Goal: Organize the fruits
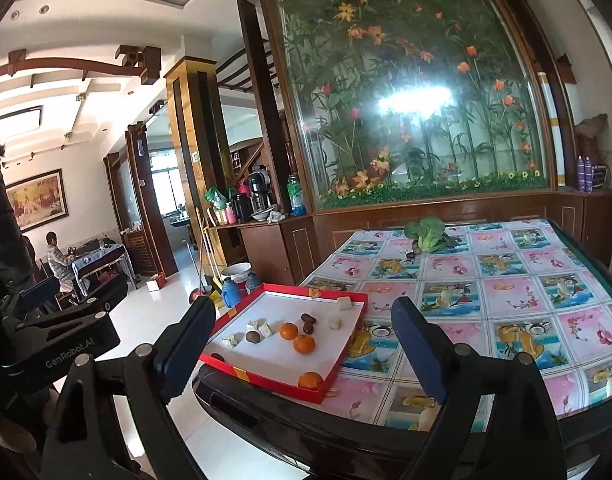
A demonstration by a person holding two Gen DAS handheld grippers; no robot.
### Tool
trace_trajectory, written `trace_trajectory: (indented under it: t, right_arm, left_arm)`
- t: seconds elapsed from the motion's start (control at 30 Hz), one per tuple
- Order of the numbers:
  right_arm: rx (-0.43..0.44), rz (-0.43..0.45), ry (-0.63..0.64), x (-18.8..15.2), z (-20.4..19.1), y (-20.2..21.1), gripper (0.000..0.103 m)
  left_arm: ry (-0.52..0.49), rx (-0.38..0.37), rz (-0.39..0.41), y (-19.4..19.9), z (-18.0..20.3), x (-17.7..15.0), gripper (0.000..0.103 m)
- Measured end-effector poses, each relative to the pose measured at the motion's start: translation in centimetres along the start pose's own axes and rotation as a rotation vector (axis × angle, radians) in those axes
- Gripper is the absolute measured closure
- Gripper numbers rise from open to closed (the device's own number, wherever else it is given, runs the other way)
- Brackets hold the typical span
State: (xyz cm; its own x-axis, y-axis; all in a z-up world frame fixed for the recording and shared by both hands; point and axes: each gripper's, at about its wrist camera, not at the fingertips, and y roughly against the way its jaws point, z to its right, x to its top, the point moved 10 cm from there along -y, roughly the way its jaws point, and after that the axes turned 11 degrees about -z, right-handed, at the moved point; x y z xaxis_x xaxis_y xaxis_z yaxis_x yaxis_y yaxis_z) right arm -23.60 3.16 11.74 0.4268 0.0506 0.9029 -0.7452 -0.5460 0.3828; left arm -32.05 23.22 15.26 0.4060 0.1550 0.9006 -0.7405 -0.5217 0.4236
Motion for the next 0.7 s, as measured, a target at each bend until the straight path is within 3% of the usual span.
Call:
trace_trajectory:
  t: [0.7]
  right_arm:
    - [0.002, 0.008, 0.042, -0.1, -1.1, 0.7, 0.012]
  left_arm:
    - [0.018, 0.014, -0.027, -0.3, -0.5, -0.7, 0.000]
